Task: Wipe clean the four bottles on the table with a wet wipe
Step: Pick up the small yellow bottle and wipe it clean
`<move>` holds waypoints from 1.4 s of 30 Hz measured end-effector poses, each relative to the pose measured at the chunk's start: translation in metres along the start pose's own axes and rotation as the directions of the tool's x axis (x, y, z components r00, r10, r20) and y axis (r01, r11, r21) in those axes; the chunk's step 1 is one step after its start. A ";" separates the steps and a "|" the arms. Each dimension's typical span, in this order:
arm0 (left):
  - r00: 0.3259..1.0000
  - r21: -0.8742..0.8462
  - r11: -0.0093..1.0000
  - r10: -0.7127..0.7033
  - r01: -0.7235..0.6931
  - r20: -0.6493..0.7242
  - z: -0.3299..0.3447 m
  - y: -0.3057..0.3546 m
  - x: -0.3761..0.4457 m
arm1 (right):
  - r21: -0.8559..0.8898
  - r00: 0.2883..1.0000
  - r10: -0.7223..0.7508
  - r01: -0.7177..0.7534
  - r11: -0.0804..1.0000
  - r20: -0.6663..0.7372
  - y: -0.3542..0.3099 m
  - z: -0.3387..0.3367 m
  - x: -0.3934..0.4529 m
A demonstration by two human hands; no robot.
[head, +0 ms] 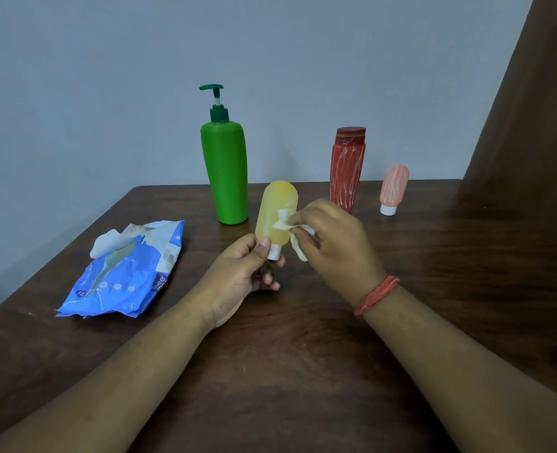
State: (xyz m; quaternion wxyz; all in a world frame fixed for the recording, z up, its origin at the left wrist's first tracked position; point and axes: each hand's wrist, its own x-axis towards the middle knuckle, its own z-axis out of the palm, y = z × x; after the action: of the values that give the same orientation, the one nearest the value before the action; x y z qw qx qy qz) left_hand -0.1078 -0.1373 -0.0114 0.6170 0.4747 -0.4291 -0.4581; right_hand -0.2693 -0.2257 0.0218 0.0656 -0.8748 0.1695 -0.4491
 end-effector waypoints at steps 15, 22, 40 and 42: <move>0.998 0.031 0.999 -0.016 0.014 0.055 0.003 0.004 -0.003 | 0.038 0.996 0.024 -0.021 0.999 -0.082 0.004 0.001 -0.002; 0.993 0.125 0.992 -0.007 -0.008 0.114 0.000 0.002 -0.003 | 0.064 0.974 0.123 -0.113 0.992 -0.191 0.008 -0.005 0.004; 0.999 0.123 0.992 0.005 -0.011 0.047 0.001 0.003 -0.002 | 0.067 0.998 0.029 -0.026 0.997 -0.053 0.003 0.002 0.000; 0.999 0.122 0.992 0.009 -0.014 0.048 0.002 0.003 -0.002 | 0.091 0.987 0.097 -0.086 0.992 -0.125 0.003 0.002 0.002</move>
State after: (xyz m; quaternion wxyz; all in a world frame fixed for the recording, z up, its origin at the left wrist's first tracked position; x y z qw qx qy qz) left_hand -0.1093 -0.1348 -0.0082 0.5791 0.4981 -0.4736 -0.4385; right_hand -0.2678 -0.2293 0.0213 0.1125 -0.8317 0.1940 -0.5080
